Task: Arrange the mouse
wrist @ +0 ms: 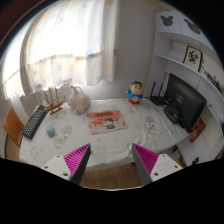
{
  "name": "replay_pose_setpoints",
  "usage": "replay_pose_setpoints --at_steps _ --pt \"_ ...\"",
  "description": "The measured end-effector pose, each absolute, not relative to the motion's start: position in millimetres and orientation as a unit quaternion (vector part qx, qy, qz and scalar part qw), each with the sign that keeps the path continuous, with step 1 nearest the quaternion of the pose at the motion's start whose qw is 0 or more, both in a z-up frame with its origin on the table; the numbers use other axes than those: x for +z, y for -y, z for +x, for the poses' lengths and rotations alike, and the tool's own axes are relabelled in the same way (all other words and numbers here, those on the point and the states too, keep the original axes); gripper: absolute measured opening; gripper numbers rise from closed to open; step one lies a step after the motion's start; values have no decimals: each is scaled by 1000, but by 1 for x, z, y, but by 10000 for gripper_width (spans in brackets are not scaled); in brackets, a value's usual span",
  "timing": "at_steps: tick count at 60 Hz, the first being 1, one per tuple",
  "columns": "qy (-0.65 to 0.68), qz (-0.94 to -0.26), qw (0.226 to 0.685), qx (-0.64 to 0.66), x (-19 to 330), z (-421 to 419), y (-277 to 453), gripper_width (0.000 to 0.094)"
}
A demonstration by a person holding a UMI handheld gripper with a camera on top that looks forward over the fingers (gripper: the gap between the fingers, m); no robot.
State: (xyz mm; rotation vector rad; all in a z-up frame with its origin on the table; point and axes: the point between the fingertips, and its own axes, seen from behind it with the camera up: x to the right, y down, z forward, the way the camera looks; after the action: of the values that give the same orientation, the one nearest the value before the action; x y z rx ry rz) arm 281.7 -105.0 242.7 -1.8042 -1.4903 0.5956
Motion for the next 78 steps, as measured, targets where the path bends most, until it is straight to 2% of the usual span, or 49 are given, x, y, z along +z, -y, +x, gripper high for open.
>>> replay_pose_setpoints --at_steps 16,38,60,78 --pt "602 -672 351 253 250 251 165 853" --pt "648 -637 302 289 222 211 317 854" --pt "644 -639 287 307 144 171 417 854" --pt "651 -604 311 338 76 130 446 853"
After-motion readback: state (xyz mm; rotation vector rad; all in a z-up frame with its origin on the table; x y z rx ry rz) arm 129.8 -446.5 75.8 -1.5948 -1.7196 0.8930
